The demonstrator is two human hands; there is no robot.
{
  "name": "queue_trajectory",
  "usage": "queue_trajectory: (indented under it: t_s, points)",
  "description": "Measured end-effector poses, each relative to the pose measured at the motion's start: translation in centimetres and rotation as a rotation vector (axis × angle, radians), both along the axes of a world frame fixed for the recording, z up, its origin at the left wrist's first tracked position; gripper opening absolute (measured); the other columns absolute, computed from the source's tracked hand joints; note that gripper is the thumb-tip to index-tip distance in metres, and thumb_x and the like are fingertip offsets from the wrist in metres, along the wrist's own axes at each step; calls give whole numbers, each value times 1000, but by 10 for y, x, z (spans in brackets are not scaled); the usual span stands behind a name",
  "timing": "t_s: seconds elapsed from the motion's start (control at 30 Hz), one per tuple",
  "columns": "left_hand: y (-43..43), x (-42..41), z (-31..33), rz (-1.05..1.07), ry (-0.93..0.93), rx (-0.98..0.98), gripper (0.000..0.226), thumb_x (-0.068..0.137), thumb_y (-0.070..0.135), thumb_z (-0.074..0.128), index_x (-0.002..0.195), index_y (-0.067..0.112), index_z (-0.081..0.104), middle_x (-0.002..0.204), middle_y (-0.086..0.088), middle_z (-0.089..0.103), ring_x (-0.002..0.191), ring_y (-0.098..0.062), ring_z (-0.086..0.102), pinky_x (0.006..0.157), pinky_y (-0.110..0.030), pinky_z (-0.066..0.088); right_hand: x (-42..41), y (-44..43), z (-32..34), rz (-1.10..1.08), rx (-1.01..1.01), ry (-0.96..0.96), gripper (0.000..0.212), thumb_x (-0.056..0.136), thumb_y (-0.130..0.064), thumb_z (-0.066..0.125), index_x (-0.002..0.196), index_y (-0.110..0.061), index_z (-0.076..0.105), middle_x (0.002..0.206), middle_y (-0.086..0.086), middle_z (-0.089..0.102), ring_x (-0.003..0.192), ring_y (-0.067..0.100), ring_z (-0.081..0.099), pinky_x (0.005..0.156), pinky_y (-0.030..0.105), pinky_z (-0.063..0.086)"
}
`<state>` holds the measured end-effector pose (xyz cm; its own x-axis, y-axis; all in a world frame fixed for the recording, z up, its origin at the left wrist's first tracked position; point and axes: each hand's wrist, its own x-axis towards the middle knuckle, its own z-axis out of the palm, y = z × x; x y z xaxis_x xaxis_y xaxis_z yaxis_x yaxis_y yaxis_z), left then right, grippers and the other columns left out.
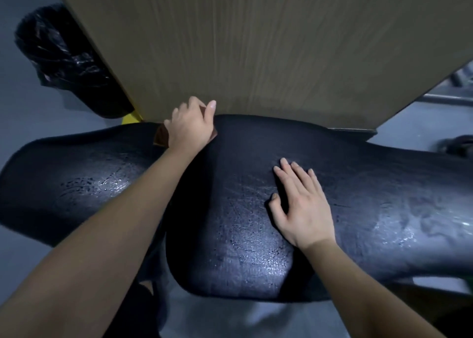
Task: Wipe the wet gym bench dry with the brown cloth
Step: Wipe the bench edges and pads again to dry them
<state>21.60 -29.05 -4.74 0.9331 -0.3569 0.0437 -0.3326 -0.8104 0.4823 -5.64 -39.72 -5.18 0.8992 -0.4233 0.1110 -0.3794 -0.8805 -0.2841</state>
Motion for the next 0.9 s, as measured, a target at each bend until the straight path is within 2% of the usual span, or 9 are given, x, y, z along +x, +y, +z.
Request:
queue_trajectory:
  t_s: [0.07,0.17,0.27,0.33,0.43,0.53,0.63,0.73,0.9]
  points:
    - [-11,-20,6,1,-5,-50,48,103,57,39,117,15,59,120,-16,60,118,-39,51,92,-54,40,1,-2,0,-5,14,-12,57,94,-35,47,148,-17,52,161,1,43,151,21,36,126,48,24]
    - [-10,-48,2,-77,-118,37,53,100,62,44,128,20,58,126,-13,57,120,-38,48,92,-56,41,-1,-3,-1,3,47,-22,58,94,-38,46,148,-17,53,161,1,43,151,20,36,127,46,22]
    - [9,-53,-2,-55,-51,13,61,100,64,41,144,22,48,138,-16,51,129,-38,43,99,-56,42,-8,-8,3,57,146,-17,64,96,-46,41,154,-20,44,168,-2,30,156,16,24,130,39,11]
    - [21,-59,-4,-54,-60,10,65,101,61,43,149,17,44,139,-23,48,129,-42,41,100,-57,42,-24,-16,6,101,179,-37,66,97,-48,43,157,-21,39,172,-3,18,159,15,13,131,36,8]
    - [32,-71,-5,-116,-104,49,66,102,58,45,151,14,42,142,-27,44,130,-45,38,99,-60,44,-77,-38,7,143,84,-24,68,99,-48,48,158,-18,36,173,-3,14,160,17,10,130,44,15]
    - [34,-78,-6,-133,-136,80,66,102,57,42,151,12,42,146,-30,42,132,-46,37,99,-63,45,-129,-70,5,90,29,41,70,100,-52,42,160,-17,32,173,-3,12,160,16,9,128,48,18]
    - [31,-77,-12,-157,-208,100,70,102,58,36,147,5,46,142,-34,45,128,-50,41,97,-65,47,-137,-80,-1,18,18,28,69,100,-49,41,159,-17,34,171,0,19,159,17,16,129,47,17]
    - [14,-60,-17,-229,-342,170,69,103,56,37,139,-1,52,129,-35,53,113,-51,49,92,-67,47,-133,-79,-8,37,-30,-12,65,97,-44,45,155,-15,42,167,4,31,156,21,27,127,50,22]
    - [-70,-53,-2,-356,-212,288,65,104,59,32,139,9,52,128,-25,57,121,-43,47,99,-64,40,-132,-84,-8,33,-31,-9,68,92,-42,49,154,-15,45,166,4,33,155,22,29,127,50,21]
